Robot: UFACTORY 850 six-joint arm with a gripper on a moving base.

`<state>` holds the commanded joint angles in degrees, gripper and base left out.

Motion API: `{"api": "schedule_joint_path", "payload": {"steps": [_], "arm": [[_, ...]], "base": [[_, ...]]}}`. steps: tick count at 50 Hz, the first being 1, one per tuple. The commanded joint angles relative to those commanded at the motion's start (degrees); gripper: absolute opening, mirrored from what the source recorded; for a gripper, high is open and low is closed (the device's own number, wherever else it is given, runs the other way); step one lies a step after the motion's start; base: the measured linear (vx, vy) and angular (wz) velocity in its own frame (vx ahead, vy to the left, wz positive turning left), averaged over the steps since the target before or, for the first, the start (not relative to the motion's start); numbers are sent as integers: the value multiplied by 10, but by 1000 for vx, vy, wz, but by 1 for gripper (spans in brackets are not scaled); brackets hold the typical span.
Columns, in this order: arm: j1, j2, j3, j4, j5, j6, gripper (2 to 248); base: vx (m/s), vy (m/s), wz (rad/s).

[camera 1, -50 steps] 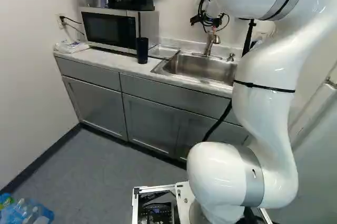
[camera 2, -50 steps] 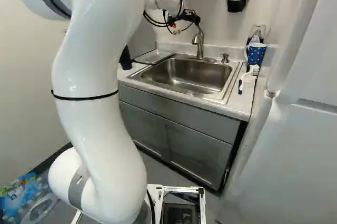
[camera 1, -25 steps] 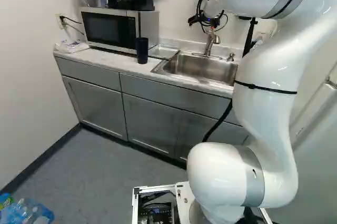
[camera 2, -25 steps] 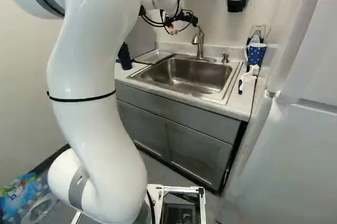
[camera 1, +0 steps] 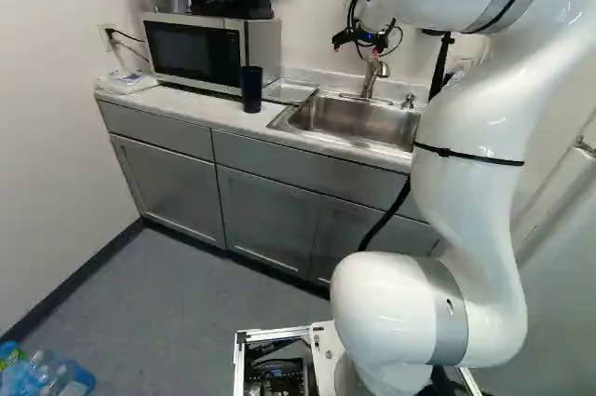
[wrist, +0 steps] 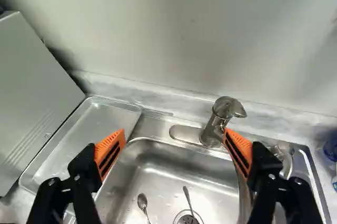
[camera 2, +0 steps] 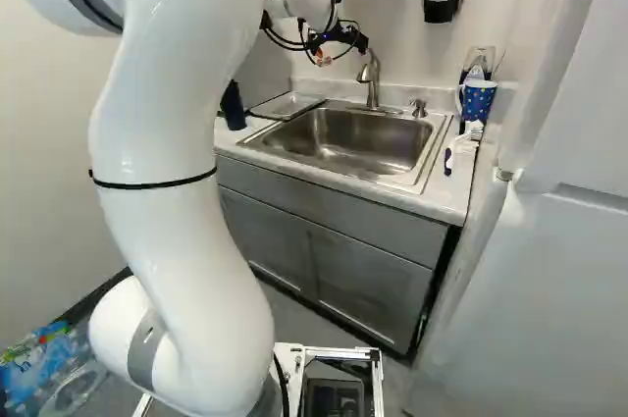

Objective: Rinse the cup and place it in the tray

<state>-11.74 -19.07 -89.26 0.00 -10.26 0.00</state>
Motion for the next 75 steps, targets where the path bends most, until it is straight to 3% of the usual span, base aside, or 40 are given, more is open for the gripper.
{"api": "schedule_joint_path", "payload": {"steps": [42, 62, 75], "arm": [[-7, -27, -18, 0, 0, 0, 247], [-9, -70, -70, 0, 0, 0, 247], [-9, -71, -72, 0, 2, 0, 247]], "base": [[0, 0, 0], [0, 0, 0], [0, 0, 0]]}}
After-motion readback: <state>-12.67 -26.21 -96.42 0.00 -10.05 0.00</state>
